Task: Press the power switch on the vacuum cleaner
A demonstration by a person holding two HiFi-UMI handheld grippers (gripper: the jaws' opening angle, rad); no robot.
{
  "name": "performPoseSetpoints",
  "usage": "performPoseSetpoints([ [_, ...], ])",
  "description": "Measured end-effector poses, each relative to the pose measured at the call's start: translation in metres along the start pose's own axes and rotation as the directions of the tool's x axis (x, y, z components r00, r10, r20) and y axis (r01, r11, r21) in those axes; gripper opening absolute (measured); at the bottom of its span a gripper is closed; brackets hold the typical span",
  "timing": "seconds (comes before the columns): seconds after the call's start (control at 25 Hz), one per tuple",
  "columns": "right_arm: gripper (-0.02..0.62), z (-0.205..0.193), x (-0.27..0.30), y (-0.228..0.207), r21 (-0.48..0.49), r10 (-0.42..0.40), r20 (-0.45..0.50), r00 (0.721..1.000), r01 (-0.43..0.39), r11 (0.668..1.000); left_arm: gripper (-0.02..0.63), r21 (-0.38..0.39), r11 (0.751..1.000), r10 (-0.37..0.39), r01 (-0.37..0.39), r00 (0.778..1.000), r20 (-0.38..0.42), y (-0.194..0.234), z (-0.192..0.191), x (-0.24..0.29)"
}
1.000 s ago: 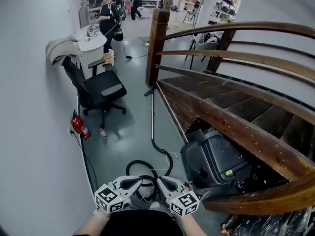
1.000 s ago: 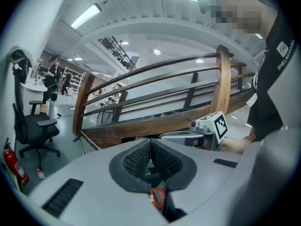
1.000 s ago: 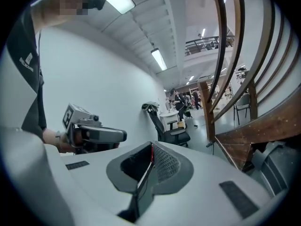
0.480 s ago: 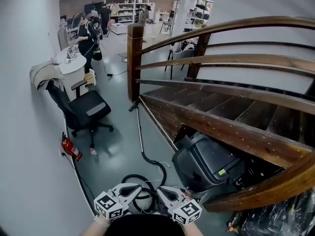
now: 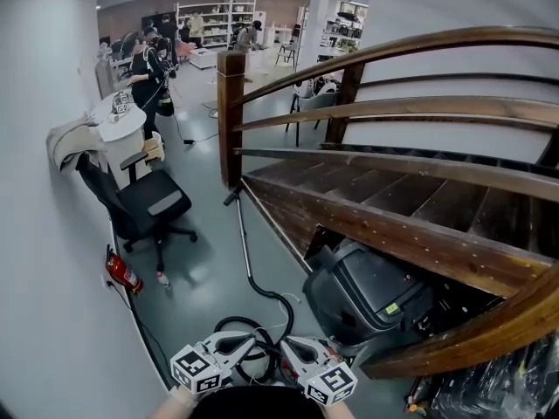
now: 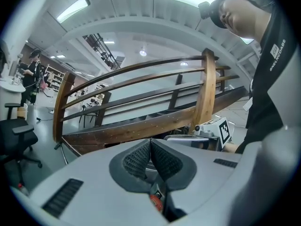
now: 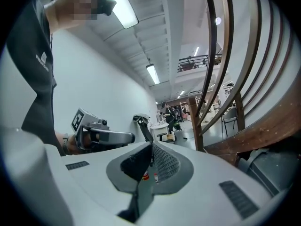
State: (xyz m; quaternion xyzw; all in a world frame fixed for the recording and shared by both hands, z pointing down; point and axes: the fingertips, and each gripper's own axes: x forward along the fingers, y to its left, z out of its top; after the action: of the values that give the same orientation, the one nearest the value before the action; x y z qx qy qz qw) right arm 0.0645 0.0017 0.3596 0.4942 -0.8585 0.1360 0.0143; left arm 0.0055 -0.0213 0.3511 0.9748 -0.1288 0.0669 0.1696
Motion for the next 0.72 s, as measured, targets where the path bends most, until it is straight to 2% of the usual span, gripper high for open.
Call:
performPoseSetpoints([
  [0.72, 0.028, -0.009, 0.0, -0.013, 0.106, -0.003, 0.02, 1.0, 0.001, 0.994, 0.015, -0.052, 0.999, 0.004, -0.004, 1.0, -0.011, 0.006, -0.007, 0.005],
])
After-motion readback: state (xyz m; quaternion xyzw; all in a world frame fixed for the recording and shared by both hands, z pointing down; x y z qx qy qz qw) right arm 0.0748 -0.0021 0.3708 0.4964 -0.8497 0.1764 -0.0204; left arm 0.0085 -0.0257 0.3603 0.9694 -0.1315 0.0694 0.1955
